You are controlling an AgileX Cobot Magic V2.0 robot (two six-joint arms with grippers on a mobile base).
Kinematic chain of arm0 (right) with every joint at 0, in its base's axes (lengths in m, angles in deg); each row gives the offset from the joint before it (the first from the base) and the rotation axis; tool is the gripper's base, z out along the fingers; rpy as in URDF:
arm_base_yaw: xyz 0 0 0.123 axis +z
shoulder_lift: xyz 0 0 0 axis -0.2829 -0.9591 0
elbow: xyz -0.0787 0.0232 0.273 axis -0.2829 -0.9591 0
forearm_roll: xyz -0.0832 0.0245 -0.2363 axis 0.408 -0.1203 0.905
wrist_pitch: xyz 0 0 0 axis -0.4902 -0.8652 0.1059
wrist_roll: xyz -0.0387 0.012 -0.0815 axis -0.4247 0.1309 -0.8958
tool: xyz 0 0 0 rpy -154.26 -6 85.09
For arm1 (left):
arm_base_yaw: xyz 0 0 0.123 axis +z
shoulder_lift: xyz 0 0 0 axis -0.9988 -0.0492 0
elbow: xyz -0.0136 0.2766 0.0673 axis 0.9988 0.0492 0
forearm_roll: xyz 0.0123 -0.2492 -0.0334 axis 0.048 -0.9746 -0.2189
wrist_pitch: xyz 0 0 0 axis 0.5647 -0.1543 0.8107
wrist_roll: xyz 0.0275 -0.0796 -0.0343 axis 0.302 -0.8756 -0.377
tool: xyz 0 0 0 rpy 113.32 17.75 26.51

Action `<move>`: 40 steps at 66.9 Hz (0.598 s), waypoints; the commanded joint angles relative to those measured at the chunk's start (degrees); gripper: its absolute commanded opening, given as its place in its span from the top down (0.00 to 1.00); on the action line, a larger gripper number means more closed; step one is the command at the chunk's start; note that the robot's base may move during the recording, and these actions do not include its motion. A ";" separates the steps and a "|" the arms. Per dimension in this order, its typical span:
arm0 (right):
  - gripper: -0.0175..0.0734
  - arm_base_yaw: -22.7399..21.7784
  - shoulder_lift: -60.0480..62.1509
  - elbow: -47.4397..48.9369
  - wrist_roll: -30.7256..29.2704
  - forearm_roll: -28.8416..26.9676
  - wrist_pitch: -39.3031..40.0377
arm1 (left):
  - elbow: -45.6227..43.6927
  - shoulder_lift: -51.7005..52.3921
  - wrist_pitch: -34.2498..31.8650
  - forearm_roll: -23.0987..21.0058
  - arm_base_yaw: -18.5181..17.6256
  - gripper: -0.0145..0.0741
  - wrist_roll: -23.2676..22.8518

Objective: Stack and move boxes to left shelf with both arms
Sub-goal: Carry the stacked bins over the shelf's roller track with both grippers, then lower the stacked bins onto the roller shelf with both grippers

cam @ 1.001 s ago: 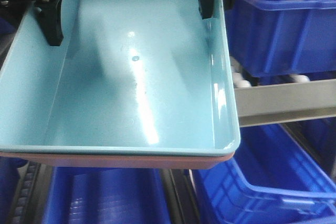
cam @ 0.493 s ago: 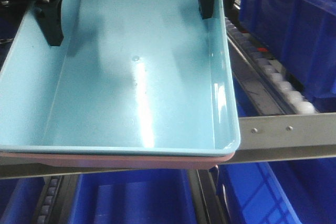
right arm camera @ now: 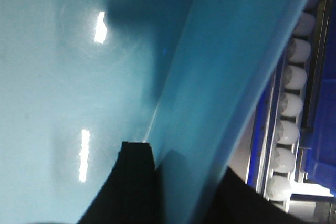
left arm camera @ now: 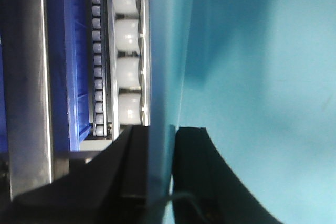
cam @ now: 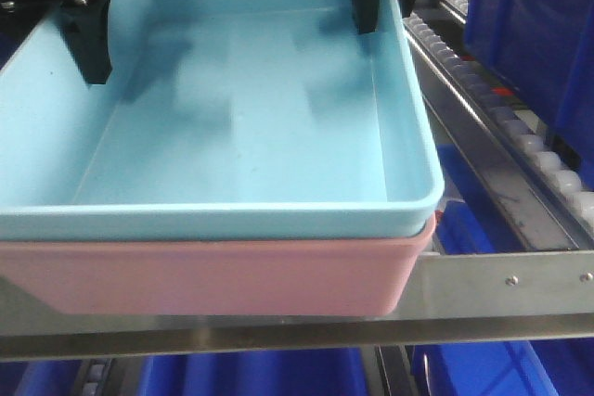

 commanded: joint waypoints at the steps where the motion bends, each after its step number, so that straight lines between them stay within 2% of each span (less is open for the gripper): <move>1: 0.75 2.40 2.80 2.47 -1.11 -5.43 11.01 | -3.44 2.67 -14.24 -5.24 -2.17 0.85 -0.76; 40: 0.75 2.40 2.80 2.47 -1.11 -5.43 11.01 | -3.44 2.67 -14.24 -5.24 -2.17 0.85 -0.76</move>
